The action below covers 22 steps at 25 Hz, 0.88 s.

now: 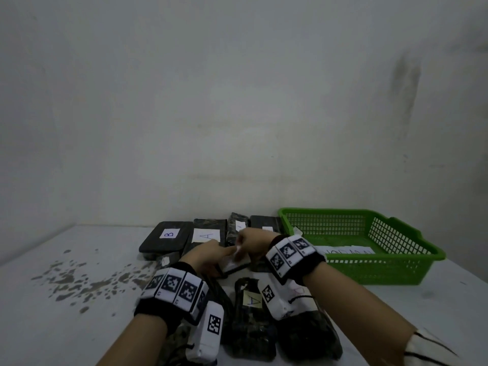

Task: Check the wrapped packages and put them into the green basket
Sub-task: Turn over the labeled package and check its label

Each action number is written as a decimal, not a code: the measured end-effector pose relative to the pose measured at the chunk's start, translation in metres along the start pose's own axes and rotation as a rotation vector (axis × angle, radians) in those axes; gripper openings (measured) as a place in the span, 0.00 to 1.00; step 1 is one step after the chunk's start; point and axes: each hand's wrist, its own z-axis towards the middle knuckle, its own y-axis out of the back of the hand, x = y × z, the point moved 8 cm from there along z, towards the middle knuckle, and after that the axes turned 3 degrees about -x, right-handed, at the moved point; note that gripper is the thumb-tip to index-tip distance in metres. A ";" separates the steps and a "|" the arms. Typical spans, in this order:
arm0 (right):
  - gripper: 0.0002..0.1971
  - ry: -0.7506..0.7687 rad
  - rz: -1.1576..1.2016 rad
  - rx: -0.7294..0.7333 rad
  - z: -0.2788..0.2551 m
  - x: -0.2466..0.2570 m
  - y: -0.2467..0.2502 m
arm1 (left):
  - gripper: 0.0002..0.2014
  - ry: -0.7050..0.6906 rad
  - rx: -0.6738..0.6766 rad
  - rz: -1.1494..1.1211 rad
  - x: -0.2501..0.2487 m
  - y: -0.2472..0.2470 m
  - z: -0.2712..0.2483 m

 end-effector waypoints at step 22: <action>0.16 0.015 0.884 -0.764 -0.104 -0.050 0.070 | 0.07 -0.448 -0.105 -0.608 -0.092 0.008 -0.043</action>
